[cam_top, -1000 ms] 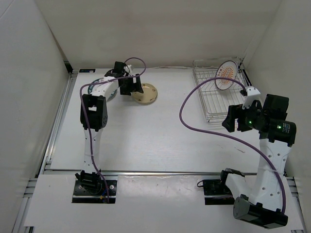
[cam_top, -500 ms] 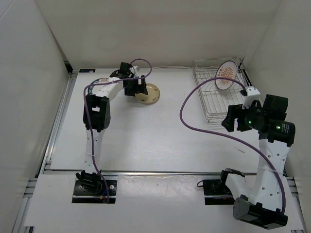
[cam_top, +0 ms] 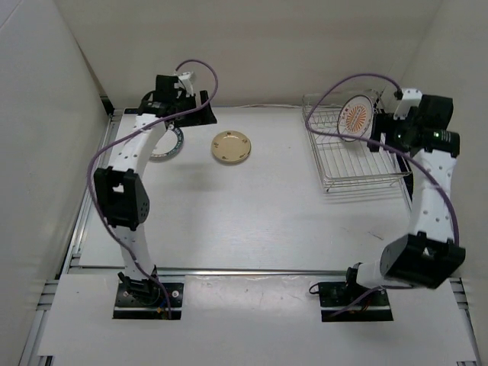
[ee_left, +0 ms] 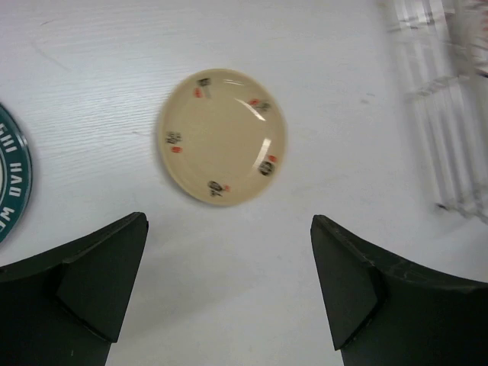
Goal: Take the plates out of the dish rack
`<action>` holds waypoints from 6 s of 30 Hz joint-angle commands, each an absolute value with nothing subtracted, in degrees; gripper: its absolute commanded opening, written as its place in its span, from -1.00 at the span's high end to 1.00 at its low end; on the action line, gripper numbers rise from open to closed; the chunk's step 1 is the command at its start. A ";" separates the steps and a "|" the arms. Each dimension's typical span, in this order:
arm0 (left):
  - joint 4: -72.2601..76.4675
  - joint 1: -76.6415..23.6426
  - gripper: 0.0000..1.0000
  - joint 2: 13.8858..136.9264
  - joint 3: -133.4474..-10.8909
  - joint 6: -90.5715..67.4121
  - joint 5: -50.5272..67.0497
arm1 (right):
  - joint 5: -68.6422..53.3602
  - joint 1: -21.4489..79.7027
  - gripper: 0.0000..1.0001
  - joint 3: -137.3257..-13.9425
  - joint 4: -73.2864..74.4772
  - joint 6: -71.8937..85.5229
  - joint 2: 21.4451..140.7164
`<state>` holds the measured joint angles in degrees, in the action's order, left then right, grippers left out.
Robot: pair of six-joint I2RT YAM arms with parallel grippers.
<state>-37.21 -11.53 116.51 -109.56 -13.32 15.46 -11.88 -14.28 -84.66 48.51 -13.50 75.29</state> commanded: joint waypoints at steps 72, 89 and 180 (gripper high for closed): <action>-40.52 -7.82 -1.00 83.14 -83.94 -1.22 52.46 | -32.72 -6.86 1.00 -109.27 41.57 3.50 97.92; -39.99 -7.82 -1.00 90.44 -82.71 -1.23 64.34 | -67.05 19.07 1.00 -89.73 42.02 3.87 97.90; -19.60 23.12 0.80 131.92 -106.88 -33.23 47.56 | -22.67 -23.73 -0.64 -77.17 76.73 -33.93 55.11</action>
<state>-21.04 23.24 134.15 -105.73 -35.09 47.13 -19.46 -23.57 -76.36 77.19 -36.18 55.11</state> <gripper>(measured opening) 0.167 0.816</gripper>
